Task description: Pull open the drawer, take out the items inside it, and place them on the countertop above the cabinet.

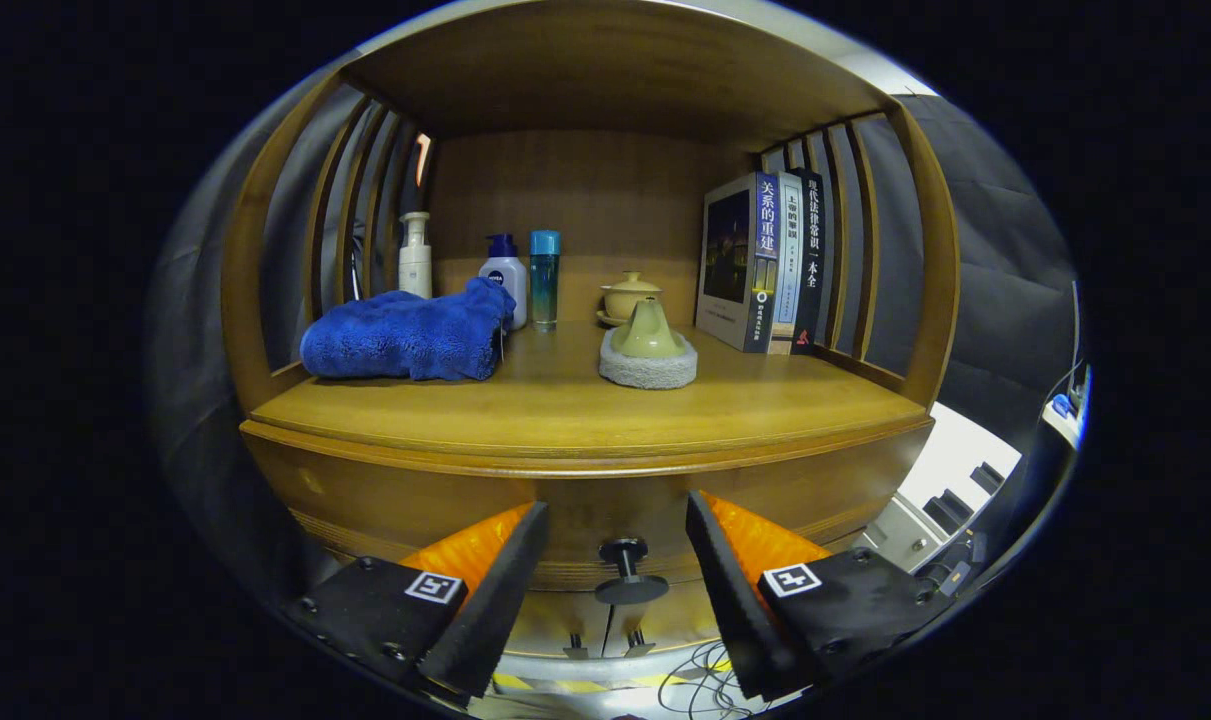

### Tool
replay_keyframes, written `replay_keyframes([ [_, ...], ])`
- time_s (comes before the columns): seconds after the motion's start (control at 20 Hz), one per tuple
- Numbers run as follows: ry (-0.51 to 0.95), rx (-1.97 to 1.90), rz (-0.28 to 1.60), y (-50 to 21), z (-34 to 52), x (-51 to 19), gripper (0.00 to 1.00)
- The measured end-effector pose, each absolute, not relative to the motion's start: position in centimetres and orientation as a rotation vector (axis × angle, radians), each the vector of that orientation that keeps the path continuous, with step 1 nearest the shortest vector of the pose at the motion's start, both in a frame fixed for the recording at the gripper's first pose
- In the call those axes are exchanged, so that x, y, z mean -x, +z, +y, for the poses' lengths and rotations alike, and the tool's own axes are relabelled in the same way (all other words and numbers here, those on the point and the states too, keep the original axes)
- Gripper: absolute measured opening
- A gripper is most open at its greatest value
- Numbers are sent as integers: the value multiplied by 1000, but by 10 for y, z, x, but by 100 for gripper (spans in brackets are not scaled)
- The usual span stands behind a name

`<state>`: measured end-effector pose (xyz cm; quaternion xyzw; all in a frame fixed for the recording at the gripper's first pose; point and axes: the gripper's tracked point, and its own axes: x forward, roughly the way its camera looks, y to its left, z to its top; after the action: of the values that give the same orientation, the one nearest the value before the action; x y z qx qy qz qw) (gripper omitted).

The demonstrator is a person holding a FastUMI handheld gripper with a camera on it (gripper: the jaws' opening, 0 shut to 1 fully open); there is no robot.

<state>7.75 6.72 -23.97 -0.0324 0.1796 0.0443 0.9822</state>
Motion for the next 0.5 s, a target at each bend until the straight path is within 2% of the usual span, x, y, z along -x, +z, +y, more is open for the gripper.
replay_keyframes([
  [0.5,88,53,366,-229,71,-72,95],
])
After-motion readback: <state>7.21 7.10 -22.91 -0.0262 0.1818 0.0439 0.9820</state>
